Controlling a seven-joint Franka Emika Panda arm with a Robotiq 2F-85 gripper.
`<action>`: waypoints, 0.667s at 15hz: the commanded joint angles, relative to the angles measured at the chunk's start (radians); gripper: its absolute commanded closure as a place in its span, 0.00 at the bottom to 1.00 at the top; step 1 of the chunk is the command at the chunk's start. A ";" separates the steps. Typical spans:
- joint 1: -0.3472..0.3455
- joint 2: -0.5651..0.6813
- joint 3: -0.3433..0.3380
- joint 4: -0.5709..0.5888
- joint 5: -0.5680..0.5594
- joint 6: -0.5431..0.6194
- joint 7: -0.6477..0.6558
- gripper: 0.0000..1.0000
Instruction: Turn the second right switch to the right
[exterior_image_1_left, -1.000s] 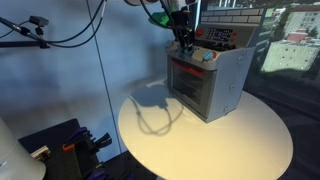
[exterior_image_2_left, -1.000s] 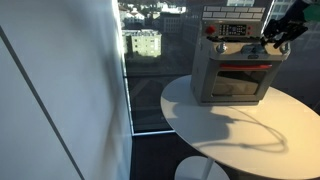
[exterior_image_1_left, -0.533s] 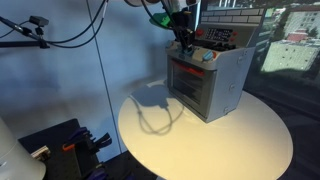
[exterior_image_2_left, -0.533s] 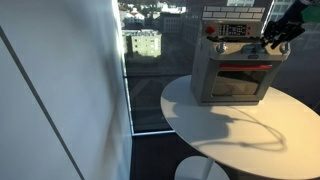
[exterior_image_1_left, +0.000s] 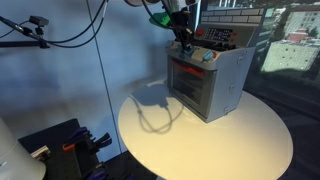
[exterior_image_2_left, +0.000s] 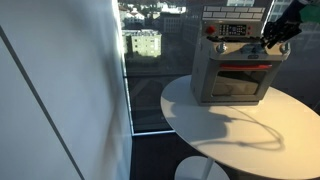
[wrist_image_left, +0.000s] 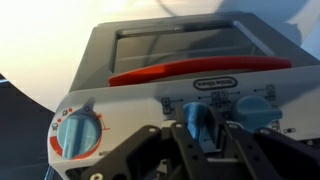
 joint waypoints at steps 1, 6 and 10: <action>0.004 0.018 -0.008 0.027 0.006 0.000 -0.015 0.81; 0.008 0.022 -0.010 0.032 0.003 0.001 -0.012 0.94; 0.007 0.016 -0.010 0.033 0.005 -0.005 -0.014 0.93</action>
